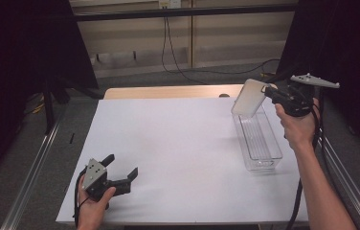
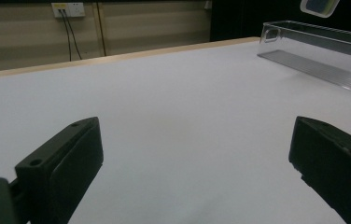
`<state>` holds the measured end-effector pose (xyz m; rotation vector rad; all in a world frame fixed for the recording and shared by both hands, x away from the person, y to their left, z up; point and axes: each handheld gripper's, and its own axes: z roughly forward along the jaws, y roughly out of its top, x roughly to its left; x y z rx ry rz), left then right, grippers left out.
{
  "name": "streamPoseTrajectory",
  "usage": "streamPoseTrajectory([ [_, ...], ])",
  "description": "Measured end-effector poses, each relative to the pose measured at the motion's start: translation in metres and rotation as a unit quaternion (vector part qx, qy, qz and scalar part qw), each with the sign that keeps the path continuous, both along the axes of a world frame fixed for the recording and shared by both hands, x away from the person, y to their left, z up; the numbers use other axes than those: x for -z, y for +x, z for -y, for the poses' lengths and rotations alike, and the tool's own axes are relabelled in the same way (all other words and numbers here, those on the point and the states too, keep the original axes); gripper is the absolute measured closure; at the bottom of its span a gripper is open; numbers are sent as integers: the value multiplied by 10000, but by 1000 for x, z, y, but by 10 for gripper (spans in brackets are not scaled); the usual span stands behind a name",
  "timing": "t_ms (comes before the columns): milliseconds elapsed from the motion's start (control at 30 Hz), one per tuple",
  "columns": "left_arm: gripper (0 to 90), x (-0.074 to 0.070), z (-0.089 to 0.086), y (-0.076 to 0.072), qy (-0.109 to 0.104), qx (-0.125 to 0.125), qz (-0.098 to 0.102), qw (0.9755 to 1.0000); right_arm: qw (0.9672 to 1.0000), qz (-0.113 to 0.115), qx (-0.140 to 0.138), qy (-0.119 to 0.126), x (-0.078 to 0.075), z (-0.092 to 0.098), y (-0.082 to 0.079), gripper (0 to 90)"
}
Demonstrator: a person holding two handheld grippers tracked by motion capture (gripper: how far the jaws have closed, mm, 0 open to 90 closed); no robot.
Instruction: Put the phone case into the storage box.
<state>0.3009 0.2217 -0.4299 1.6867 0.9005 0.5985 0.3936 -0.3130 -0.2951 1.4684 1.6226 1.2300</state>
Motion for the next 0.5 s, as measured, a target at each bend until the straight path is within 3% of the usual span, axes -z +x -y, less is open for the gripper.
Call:
streamPoseTrajectory([
  [500,29,0,-2,1,22,1,11,10000,9996,-83,187,-213,10,10,15,853],
])
